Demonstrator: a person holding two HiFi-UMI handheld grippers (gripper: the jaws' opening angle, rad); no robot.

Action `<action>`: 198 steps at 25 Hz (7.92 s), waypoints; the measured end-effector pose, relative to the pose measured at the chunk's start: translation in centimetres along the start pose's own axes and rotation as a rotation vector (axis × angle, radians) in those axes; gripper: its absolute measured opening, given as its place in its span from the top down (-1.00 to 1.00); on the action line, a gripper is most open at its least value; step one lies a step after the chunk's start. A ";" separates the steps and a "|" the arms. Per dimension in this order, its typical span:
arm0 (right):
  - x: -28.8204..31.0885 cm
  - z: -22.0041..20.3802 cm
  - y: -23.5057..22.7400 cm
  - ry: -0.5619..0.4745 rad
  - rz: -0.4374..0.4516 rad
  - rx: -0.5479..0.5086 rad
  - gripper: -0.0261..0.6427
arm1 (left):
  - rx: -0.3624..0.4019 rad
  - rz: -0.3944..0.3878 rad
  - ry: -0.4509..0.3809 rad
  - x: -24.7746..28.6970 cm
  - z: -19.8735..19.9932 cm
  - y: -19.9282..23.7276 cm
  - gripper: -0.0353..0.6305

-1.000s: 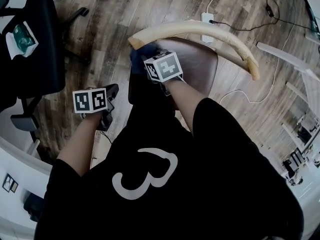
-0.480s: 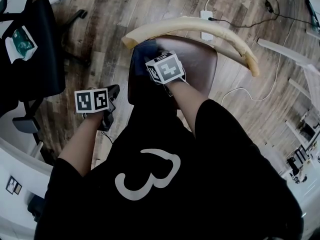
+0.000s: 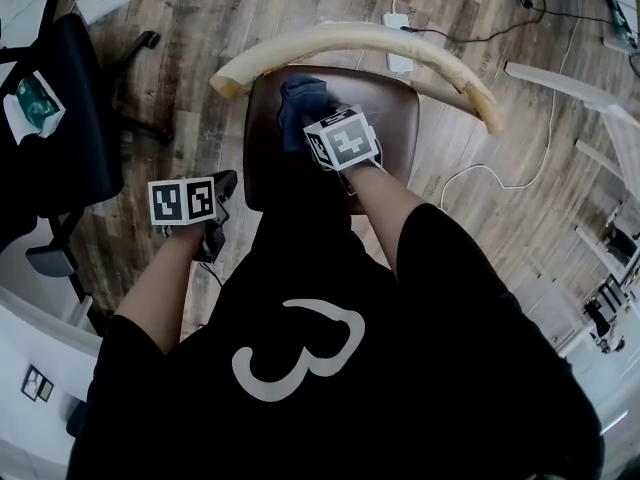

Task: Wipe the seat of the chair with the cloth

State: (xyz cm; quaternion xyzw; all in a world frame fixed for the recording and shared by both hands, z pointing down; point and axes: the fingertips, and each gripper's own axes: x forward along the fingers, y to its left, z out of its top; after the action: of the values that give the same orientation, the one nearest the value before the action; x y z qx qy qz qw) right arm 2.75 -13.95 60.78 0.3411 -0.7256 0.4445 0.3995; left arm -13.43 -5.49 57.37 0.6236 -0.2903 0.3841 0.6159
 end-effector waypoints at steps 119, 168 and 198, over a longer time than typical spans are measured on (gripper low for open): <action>0.8 -6.1 6.1 0.046 -0.007 -0.128 0.77 | -0.124 0.011 -0.057 -0.5 -8.4 4.4 0.85; -11.6 -21.3 -13.2 -0.001 -0.222 0.121 0.77 | 0.077 0.046 0.022 7.2 -14.4 -7.1 0.85; -13.4 -21.6 -2.5 -0.080 -0.213 0.064 0.77 | 0.027 0.084 -0.021 2.8 -23.8 -4.5 0.85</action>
State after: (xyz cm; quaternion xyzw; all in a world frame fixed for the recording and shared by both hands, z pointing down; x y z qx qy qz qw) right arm 16.79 6.79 56.06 0.4464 -0.6861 0.4084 0.4040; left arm -11.06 18.70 55.96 0.6231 -0.3172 0.4071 0.5877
